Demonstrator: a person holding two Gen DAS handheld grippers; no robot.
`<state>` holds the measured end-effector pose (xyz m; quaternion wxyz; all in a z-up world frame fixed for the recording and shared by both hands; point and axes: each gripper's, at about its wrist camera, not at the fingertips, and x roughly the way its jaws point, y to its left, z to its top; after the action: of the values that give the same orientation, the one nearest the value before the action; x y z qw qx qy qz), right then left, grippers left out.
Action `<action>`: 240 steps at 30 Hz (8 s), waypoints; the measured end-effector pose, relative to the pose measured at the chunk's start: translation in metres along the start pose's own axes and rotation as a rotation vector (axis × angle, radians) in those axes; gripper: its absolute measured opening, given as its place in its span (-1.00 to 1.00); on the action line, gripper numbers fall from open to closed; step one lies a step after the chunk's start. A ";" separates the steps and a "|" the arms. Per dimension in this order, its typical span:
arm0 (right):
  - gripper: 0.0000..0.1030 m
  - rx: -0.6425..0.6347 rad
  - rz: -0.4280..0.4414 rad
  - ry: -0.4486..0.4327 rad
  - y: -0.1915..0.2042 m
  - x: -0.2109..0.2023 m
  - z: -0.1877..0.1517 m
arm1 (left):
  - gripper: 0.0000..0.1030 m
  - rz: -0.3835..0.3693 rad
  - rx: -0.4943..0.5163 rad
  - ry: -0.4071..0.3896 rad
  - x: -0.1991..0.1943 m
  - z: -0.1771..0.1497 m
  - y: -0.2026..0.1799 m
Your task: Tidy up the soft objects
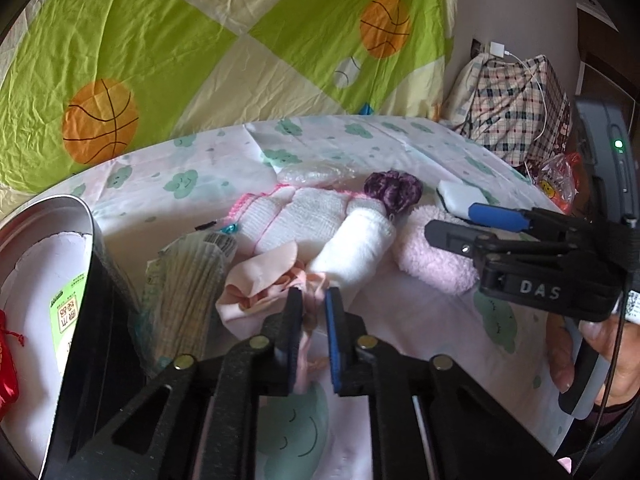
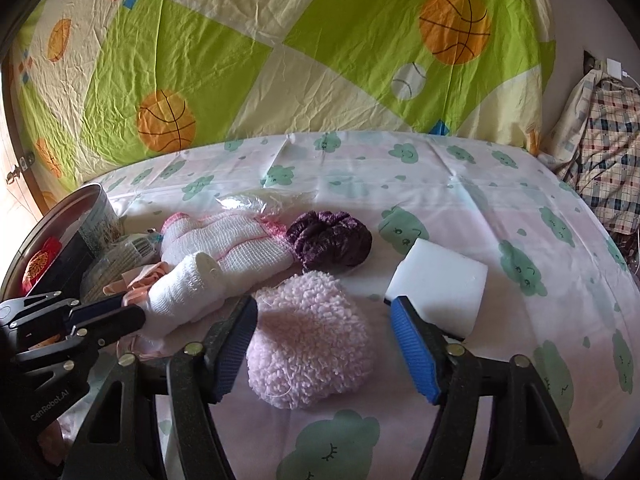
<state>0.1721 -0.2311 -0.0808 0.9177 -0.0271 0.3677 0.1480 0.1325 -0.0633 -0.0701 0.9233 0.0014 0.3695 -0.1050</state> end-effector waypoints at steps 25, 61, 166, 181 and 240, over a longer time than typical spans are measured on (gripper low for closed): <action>-0.75 -0.009 0.038 -0.009 0.001 -0.001 -0.001 | -0.91 0.084 -0.004 -0.366 -0.064 -0.013 0.000; -0.75 -0.030 -0.024 -0.474 0.007 -0.087 -0.021 | -0.91 0.164 0.006 -0.605 -0.109 -0.035 -0.007; -0.75 -0.162 0.232 -0.501 0.150 -0.069 -0.021 | -0.91 0.283 -0.238 -0.623 -0.150 -0.061 0.102; -0.75 -0.194 0.263 -0.485 0.169 -0.064 -0.016 | -0.91 0.301 -0.266 -0.597 -0.150 -0.066 0.123; 0.29 -0.259 0.349 -0.279 0.209 -0.024 0.040 | 0.89 0.424 -0.309 -0.377 -0.154 -0.041 0.190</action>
<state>0.1217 -0.0312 -0.0227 0.9089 -0.0597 0.2148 0.3525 0.0332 0.1551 -0.0092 0.9661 -0.0815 0.1951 0.1484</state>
